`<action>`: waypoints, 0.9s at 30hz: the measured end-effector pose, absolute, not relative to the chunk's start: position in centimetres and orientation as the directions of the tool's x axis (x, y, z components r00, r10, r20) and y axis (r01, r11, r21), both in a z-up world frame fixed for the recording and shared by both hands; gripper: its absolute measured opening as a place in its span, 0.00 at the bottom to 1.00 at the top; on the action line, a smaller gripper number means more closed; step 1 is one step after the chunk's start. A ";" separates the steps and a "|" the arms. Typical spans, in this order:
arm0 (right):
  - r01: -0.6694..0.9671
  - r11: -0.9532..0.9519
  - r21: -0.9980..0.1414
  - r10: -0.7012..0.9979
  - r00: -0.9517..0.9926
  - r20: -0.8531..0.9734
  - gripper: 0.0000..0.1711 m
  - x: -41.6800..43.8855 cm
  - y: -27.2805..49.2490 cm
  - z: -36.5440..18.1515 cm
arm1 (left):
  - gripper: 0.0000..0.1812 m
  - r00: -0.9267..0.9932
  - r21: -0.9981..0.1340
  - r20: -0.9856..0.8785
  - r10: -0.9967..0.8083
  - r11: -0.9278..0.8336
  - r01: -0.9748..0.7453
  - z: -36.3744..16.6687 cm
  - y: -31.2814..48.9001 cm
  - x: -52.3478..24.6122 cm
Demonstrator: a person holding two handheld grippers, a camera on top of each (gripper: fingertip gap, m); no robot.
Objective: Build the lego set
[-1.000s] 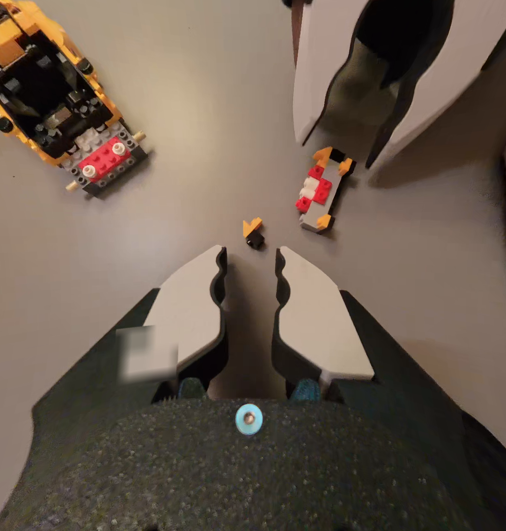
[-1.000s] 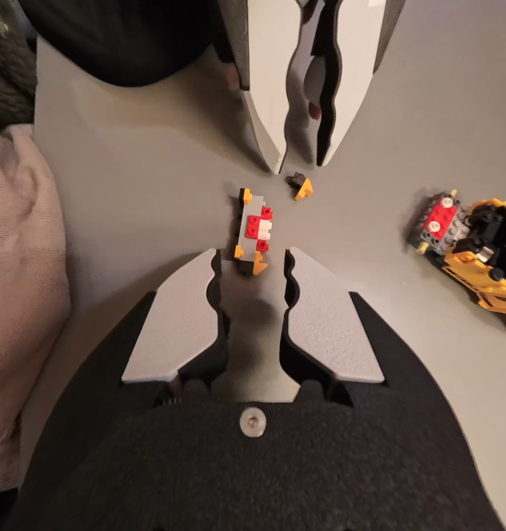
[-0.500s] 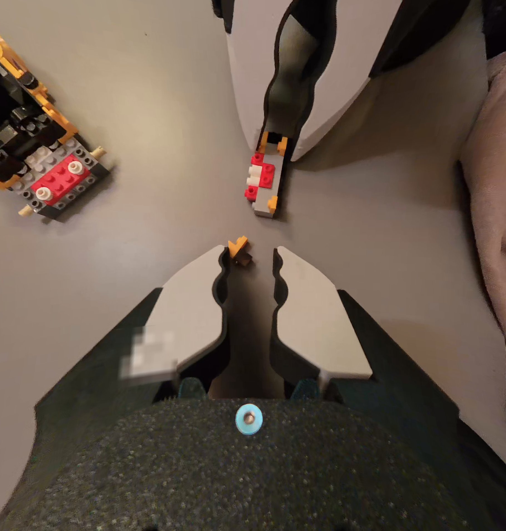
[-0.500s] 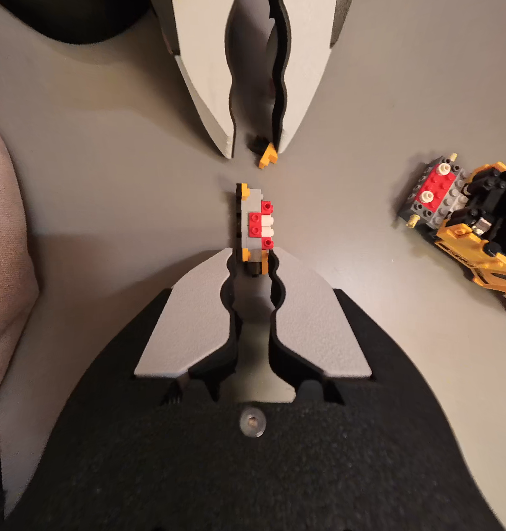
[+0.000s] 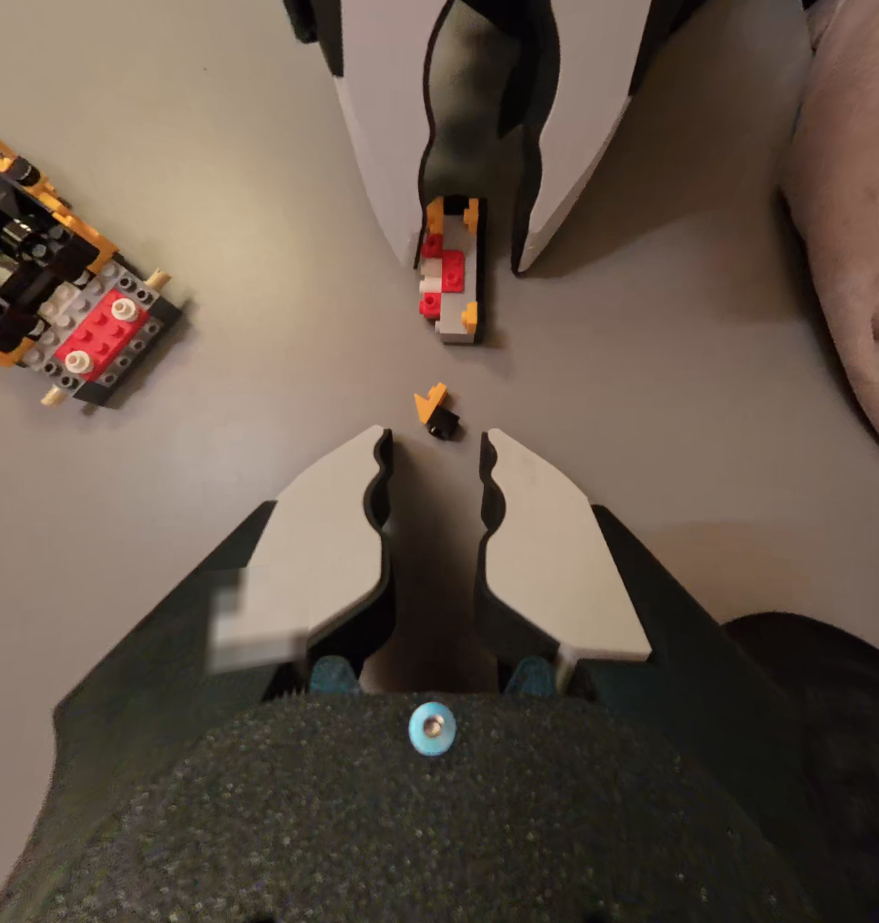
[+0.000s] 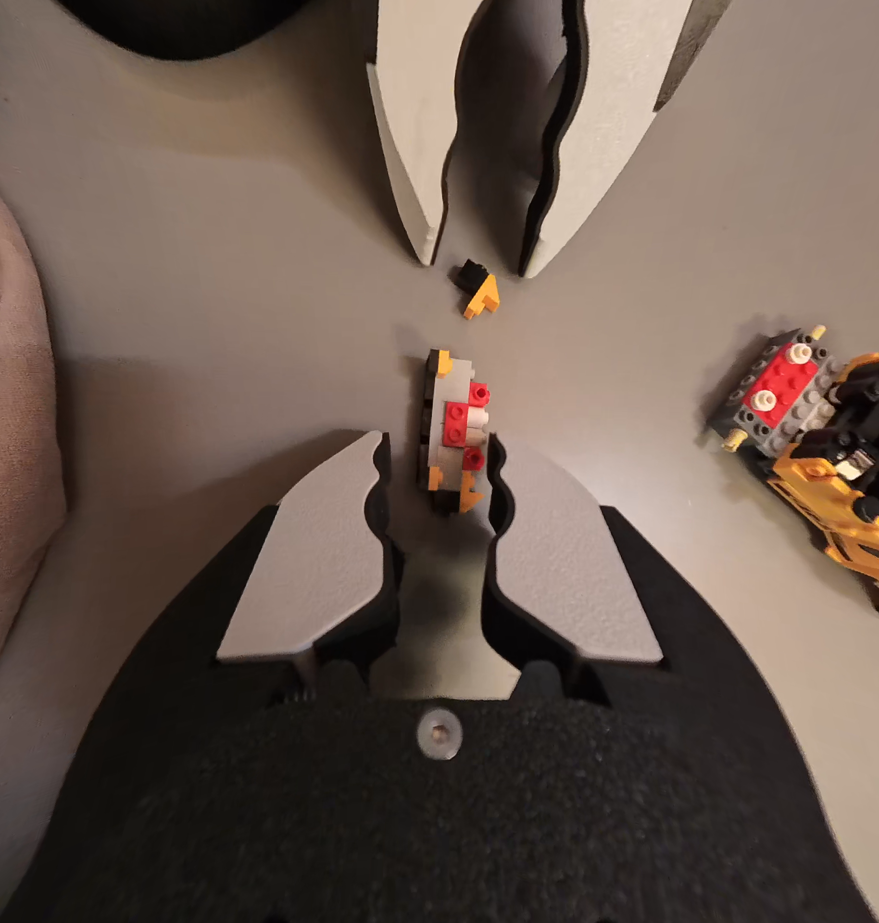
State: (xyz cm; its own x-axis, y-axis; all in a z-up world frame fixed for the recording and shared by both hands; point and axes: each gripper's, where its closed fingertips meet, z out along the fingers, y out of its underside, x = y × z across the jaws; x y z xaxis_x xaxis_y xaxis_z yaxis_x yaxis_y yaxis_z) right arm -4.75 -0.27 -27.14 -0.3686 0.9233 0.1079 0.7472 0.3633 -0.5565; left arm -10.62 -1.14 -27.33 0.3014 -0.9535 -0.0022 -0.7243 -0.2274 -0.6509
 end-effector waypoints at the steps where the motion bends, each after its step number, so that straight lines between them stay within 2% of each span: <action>1: 0.746 0.365 -0.556 0.922 -0.374 0.103 0.20 -4.8 -0.3 -27.1 | 0.18 0.290 -0.648 0.002 -0.957 -0.222 -0.729 -27.3 -1.2 -10.7; 13: 0.739 0.389 -0.550 0.904 -0.421 0.075 0.15 -4.8 -0.3 -27.2 | 0.10 0.255 -0.666 -0.005 -0.967 -0.187 -0.722 -27.3 -1.1 -9.6; 27: 0.733 0.397 -0.552 0.899 -0.432 0.072 0.15 -4.8 -0.2 -27.2 | 0.16 0.223 -0.679 0.041 -0.974 -0.191 -0.709 -27.3 -1.6 -9.6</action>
State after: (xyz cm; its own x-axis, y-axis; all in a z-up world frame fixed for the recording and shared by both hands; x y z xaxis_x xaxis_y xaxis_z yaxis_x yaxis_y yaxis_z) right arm -4.81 -0.24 -27.24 -0.4318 0.8991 0.0724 0.7335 0.3967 -0.5519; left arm -9.60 -1.59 -27.26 0.2234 -0.9739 0.0409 -0.7086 -0.1911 -0.6792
